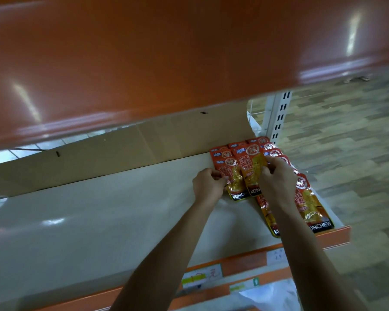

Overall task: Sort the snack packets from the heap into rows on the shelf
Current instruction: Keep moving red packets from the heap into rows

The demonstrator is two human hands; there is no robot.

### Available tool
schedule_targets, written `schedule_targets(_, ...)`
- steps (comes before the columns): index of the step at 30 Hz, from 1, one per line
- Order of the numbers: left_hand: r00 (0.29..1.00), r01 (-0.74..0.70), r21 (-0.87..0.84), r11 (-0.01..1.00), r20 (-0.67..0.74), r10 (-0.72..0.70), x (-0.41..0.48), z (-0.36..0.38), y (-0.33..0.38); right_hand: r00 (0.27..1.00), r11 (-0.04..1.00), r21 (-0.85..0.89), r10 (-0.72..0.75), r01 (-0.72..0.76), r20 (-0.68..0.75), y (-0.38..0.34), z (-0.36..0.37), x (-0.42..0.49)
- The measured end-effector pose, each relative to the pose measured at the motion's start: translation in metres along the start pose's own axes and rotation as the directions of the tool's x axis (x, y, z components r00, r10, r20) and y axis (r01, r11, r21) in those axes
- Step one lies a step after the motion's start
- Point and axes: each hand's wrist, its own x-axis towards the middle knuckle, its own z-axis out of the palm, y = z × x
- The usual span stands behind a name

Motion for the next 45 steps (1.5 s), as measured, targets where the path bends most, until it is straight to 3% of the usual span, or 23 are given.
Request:
schedule_targets(10,0.999,-0.025,0.174,0.984,-0.03,0.031,-0.001,-0.003,0.004,0.998,1.0,-0.006,-0.023,0.023,0.056,-0.002,-0.003,-0.005)
schedule_targets(13,0.987,-0.098,0.241,0.965,-0.104,0.126,-0.007,-0.005,0.005,0.998,1.0,0.014,-0.02,0.019,0.062,-0.001,-0.002,-0.008)
schedule_targets(16,0.965,-0.213,0.127,0.969,-0.131,0.229,-0.016,-0.004,0.01,0.997,0.997,0.074,-0.007,0.001,0.082,-0.001,0.0,-0.01)
schedule_targets(21,0.994,-0.094,-0.211,0.973,0.032,0.103,-0.022,-0.003,0.011,0.993,0.995,0.098,-0.032,0.02,0.117,-0.005,0.007,-0.016)
schedule_targets(25,0.999,-0.025,-0.294,0.956,0.022,0.033,-0.023,-0.014,0.0,0.99,0.992,-0.05,-0.112,0.117,0.084,-0.005,0.006,-0.018)
schedule_targets(31,1.0,0.004,-0.229,0.973,0.018,0.0,-0.026,-0.022,-0.011,0.984,0.967,-0.195,-0.143,0.163,0.109,0.0,0.005,-0.019)
schedule_targets(45,0.999,0.013,-0.1,0.995,0.037,-0.009,-0.031,-0.008,-0.005,0.984,0.961,-0.223,-0.14,0.162,0.113,0.006,0.005,-0.02)
